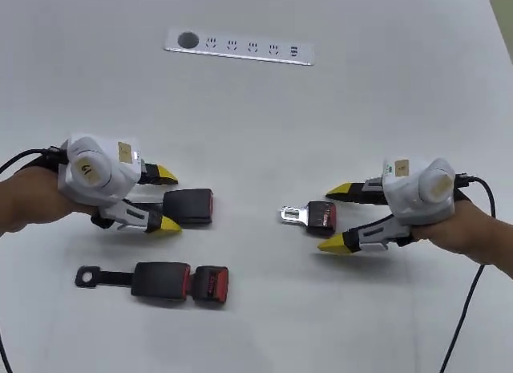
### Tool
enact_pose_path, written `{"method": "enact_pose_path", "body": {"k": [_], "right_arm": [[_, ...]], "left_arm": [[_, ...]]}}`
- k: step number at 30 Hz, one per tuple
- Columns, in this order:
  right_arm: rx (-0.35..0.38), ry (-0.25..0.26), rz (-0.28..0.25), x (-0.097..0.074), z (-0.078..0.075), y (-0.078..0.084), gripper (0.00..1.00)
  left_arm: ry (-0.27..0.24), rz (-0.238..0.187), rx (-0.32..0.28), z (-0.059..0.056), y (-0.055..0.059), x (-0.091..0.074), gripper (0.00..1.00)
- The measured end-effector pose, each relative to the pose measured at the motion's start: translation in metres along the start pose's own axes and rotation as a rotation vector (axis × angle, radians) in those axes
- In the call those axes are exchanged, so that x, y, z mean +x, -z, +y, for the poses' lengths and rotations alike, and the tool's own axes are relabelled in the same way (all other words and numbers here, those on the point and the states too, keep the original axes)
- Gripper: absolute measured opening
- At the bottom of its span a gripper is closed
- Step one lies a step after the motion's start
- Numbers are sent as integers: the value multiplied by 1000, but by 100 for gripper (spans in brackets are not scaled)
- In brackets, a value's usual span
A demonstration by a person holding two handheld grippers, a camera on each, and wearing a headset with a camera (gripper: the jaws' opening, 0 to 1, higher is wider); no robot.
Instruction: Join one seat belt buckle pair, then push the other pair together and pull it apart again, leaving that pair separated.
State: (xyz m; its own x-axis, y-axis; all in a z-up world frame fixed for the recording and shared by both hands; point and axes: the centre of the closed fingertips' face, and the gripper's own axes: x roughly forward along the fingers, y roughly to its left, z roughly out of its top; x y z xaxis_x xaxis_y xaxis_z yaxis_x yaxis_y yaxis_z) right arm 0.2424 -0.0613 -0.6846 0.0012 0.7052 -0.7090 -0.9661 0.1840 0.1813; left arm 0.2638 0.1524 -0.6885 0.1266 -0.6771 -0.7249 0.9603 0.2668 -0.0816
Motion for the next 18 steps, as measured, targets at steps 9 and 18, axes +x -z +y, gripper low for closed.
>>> {"method": "enact_pose_path", "body": {"k": [9,18], "right_arm": [[-9,24,10,5,-8,-3,45],[-55,51,40,6,-16,1,33]], "left_arm": [[36,19,91,-9,-1,3,36],[63,34,152,-14,-1,4,33]]}}
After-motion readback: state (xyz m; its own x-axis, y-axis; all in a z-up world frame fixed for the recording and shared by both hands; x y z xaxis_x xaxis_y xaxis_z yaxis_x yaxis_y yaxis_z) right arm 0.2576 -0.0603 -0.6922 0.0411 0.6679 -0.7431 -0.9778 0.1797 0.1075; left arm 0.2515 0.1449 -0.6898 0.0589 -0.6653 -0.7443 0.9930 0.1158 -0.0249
